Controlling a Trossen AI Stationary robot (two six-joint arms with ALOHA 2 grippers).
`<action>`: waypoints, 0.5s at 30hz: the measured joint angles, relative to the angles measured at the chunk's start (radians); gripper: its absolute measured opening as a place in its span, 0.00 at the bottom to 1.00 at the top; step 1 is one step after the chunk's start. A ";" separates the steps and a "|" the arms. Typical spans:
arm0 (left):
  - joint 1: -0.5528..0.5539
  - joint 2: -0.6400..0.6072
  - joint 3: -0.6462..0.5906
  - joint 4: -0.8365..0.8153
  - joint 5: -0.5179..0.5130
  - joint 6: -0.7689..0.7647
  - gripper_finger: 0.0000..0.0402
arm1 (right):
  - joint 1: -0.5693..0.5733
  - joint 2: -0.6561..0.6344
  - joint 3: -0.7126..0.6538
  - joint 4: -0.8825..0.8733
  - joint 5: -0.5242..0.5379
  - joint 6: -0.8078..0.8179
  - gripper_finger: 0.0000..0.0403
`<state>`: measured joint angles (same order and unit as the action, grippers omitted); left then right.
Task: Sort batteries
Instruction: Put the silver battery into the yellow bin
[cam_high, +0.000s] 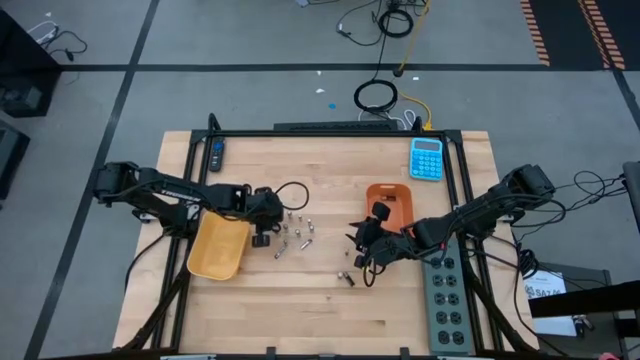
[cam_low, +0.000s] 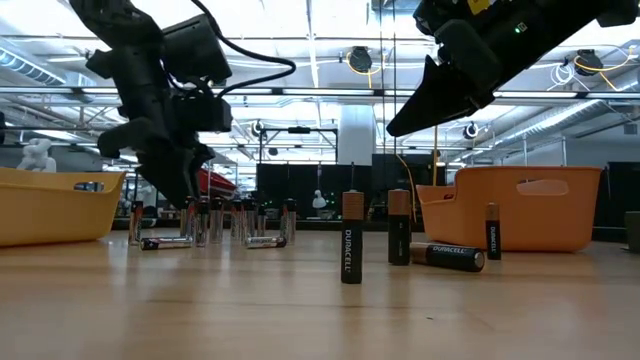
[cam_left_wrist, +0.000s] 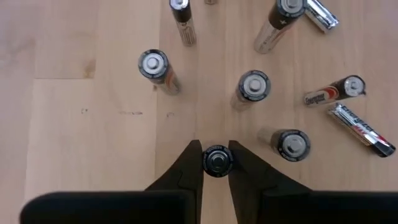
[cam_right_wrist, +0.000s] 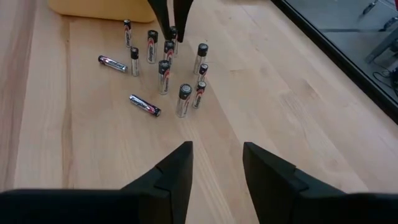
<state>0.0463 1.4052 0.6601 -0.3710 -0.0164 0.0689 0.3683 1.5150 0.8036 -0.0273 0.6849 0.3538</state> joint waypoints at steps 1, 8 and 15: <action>0.000 0.000 0.000 0.000 -0.011 0.000 0.13 | 0.000 0.000 0.000 0.000 0.000 0.000 0.33; 0.000 -0.049 0.053 -0.076 -0.071 0.017 0.13 | 0.000 0.000 0.000 0.001 0.019 0.012 0.33; -0.030 -0.214 0.235 -0.350 0.007 -0.055 0.13 | 0.014 0.000 0.001 0.001 0.025 0.046 0.33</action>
<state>0.0163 1.1908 0.8952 -0.7209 -0.0091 0.0136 0.3824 1.5154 0.8043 -0.0265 0.7102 0.4000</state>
